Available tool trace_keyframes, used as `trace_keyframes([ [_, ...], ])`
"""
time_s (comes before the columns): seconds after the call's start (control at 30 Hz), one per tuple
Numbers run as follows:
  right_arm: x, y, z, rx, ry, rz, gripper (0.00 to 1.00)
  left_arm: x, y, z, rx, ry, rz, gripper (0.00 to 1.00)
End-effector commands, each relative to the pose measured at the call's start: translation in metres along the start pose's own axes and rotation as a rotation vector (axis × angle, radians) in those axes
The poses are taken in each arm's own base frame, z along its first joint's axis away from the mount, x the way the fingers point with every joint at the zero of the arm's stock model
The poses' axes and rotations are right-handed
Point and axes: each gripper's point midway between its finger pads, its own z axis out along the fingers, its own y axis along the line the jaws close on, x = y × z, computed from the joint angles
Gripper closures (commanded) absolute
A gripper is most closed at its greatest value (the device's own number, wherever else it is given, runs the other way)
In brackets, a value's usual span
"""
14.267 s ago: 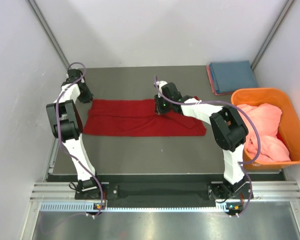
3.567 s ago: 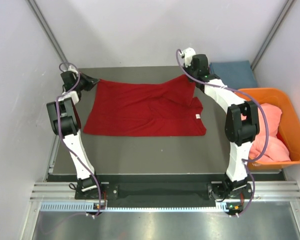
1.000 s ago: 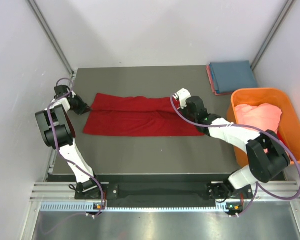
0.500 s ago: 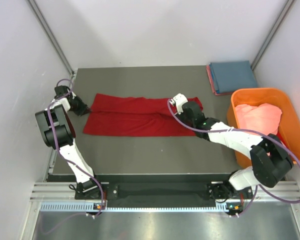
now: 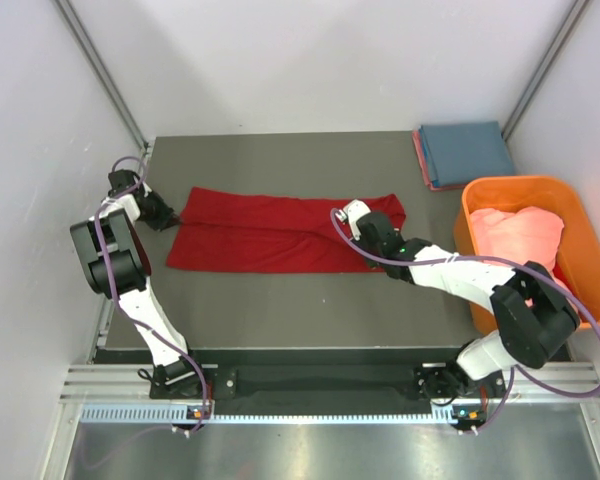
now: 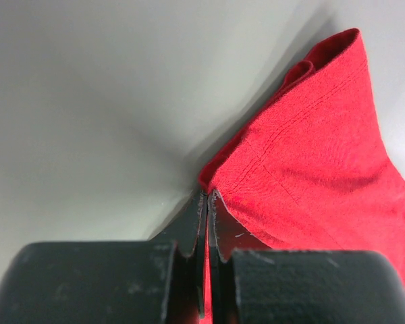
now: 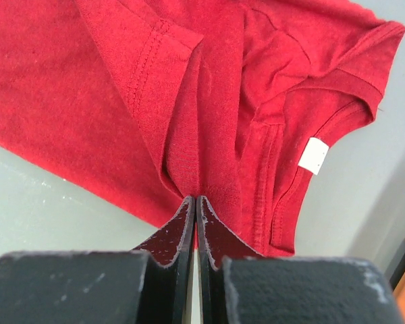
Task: Fold and stack the t-shirts
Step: Fold the tshirt
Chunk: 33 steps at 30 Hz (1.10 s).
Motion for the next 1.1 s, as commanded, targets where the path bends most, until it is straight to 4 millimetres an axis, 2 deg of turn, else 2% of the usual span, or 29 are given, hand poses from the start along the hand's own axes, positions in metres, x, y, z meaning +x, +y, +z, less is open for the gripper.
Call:
trace_keyframes([
  [0.0, -0.007, -0.001, -0.007, 0.023, -0.010, 0.002, 1.00, -0.012, 0.001, -0.004, -0.015, -0.021, 0.016, 1.00],
  [0.1, -0.002, 0.004, -0.004, 0.014, 0.010, -0.006, 1.00, -0.010, 0.003, -0.004, -0.025, -0.009, 0.007, 0.98],
  [0.13, 0.002, 0.009, -0.002, 0.005, 0.025, -0.018, 1.00, -0.011, 0.003, -0.005, -0.032, -0.008, 0.009, 0.91],
  [0.27, 0.008, 0.022, 0.002, -0.039, 0.072, -0.038, 0.99, -0.022, 0.005, -0.020, -0.091, -0.043, 0.018, 0.76],
  [0.33, 0.013, 0.027, 0.002, -0.065, 0.108, -0.044, 0.95, -0.034, -0.002, -0.032, -0.094, -0.078, 0.034, 0.72],
  [0.43, 0.003, 0.028, -0.004, -0.081, 0.100, -0.030, 0.80, -0.052, -0.014, -0.041, -0.072, -0.128, 0.053, 0.67],
  [0.47, -0.005, 0.026, -0.006, -0.079, 0.084, -0.015, 0.75, -0.057, -0.025, -0.039, -0.019, -0.136, 0.063, 0.65],
  [0.53, -0.015, 0.023, -0.011, -0.075, 0.064, 0.001, 0.71, -0.064, -0.037, -0.030, 0.050, -0.134, 0.071, 0.64],
  [0.57, -0.025, 0.021, -0.013, -0.074, 0.043, 0.012, 0.68, -0.062, -0.051, -0.026, 0.129, -0.109, 0.080, 0.59],
  [0.6, -0.029, 0.021, -0.014, -0.074, 0.035, 0.017, 0.67, -0.058, -0.052, -0.014, 0.148, -0.079, 0.078, 0.54],
  [0.67, -0.041, 0.020, -0.015, -0.077, 0.012, 0.028, 0.66, -0.063, -0.068, -0.008, 0.207, -0.083, 0.114, 0.54],
  [0.73, -0.045, 0.018, -0.014, -0.073, 0.007, 0.034, 0.65, -0.066, -0.074, 0.004, 0.236, -0.086, 0.134, 0.53],
  [0.8, -0.052, 0.017, -0.013, -0.072, -0.003, 0.037, 0.65, -0.061, -0.079, 0.016, 0.256, -0.066, 0.162, 0.53],
  [0.87, -0.058, 0.014, -0.011, -0.064, -0.011, 0.040, 0.64, -0.060, -0.087, 0.021, 0.272, -0.064, 0.208, 0.53],
  [1.07, -0.069, 0.003, -0.006, -0.047, -0.033, 0.054, 0.64, -0.054, -0.087, 0.045, 0.262, -0.038, 0.238, 0.53],
])
